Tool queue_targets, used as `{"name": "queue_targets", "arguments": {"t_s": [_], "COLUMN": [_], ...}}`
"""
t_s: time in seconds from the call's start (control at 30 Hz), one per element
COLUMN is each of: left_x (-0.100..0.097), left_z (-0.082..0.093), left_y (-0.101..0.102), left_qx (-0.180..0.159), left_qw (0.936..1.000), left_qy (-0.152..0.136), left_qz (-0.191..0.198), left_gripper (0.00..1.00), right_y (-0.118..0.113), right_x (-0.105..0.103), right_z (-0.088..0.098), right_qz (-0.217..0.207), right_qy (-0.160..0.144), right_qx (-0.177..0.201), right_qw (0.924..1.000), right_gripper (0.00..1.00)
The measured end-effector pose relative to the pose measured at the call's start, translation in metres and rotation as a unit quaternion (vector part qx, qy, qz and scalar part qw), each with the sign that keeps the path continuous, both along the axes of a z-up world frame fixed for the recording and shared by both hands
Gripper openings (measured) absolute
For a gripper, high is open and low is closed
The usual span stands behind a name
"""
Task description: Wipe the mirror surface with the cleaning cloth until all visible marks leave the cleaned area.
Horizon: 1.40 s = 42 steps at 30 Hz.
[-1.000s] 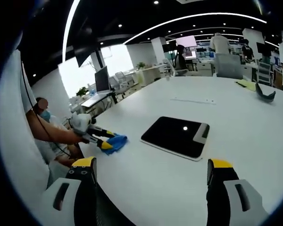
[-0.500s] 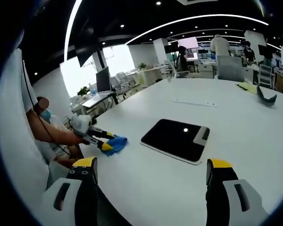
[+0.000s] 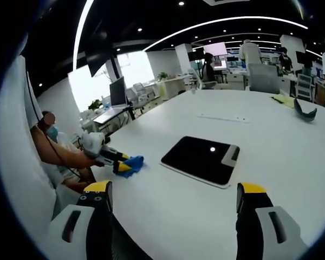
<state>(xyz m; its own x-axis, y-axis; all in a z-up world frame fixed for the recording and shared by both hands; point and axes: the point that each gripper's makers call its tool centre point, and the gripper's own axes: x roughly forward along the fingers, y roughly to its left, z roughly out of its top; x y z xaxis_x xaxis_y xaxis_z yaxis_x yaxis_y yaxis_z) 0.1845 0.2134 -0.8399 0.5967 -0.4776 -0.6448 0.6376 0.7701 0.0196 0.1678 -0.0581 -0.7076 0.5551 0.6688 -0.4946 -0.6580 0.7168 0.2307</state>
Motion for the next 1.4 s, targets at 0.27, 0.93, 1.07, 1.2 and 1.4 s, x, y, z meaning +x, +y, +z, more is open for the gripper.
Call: {"name": "queue_targets", "arguments": {"t_s": [0.27, 0.93, 1.07, 1.2, 1.4], "left_x": [0.003, 0.003, 0.003, 0.004, 0.01], "left_z": [-0.001, 0.002, 0.004, 0.008, 0.02], "left_y": [0.001, 0.0, 0.0, -0.001, -0.005], "left_qx": [0.005, -0.003, -0.003, -0.009, -0.021], "left_qw": [1.0, 0.9997, 0.9997, 0.9995, 0.9992], "left_qy": [-0.003, 0.019, 0.02, 0.02, 0.014], "left_qz": [0.0, 0.012, 0.015, 0.021, 0.03], "left_gripper": [0.06, 0.05, 0.05, 0.05, 0.05], "right_y": [-0.002, -0.003, -0.003, -0.003, -0.005], "right_x": [-0.001, 0.0, 0.002, 0.002, 0.003], "right_z": [-0.002, -0.001, 0.0, 0.0, 0.0], "right_qz": [-0.004, -0.009, -0.011, -0.011, -0.014], "right_qy": [0.003, 0.0, -0.001, -0.001, -0.001], "right_qx": [0.001, 0.012, 0.016, 0.017, 0.02], "right_qw": [1.0, 0.9999, 0.9998, 0.9998, 0.9997], "right_gripper": [0.95, 0.94, 0.94, 0.94, 0.94]}}
